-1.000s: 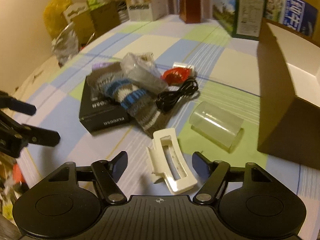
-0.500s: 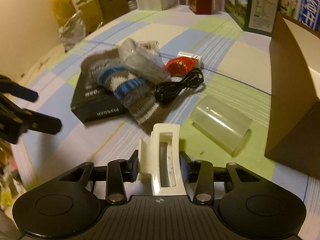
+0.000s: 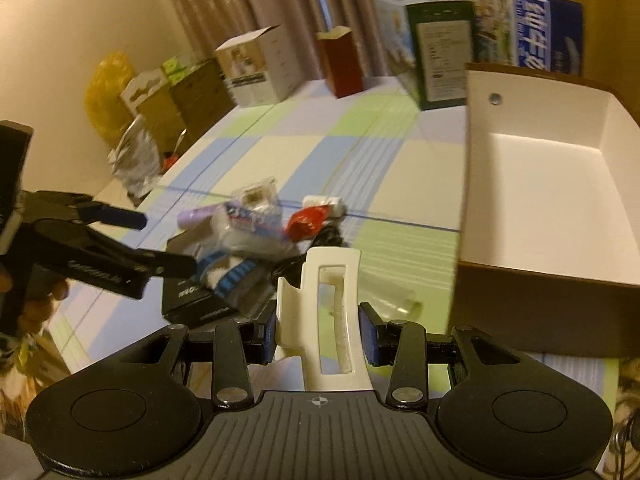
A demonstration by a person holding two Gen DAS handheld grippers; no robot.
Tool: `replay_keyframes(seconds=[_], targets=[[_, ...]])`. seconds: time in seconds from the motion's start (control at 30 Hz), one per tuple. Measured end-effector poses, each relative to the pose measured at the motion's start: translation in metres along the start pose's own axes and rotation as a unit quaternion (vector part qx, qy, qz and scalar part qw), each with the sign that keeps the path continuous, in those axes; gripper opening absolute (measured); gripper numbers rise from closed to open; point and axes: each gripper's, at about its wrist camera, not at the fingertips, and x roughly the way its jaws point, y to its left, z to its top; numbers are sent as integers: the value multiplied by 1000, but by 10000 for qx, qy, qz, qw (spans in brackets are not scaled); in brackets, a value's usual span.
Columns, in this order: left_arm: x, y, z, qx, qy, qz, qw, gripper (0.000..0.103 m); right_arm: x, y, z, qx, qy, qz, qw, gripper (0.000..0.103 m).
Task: Organize objects
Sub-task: 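Grasp the white plastic clip with the right gripper while the left gripper grasps the blue sponge pack, then carry the sponge pack and clip into the brown box and open both grippers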
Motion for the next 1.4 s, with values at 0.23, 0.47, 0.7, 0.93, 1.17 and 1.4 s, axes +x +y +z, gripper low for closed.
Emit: replay_keyframes(seconds=[0.23, 0.47, 0.7, 0.93, 1.17, 1.4], targets=[[46, 2, 30, 856, 170, -279, 9958, 95, -19, -10, -9, 810, -281, -496, 9951, 38], [83, 0, 49, 1749, 546, -548, 9815, 92, -32, -20, -28, 1674, -359, -1032, 9798, 38], [114, -8, 56, 2140, 1117, -721, 9677, 77, -44, -20, -38, 2005, -445, -1342, 9694, 38], [116, -4, 55, 1934, 1057, -697, 9729, 54, -60, -29, -42, 2082, -538, -1474, 9654, 38], [81, 7, 52, 1417, 572, -593, 9865, 54, -79, -46, -34, 1976, -677, -1417, 9676, 38], [29, -6, 66, 941, -32, -681, 9932, 54, -97, -67, -10, 1686, -898, -1247, 9736, 38]])
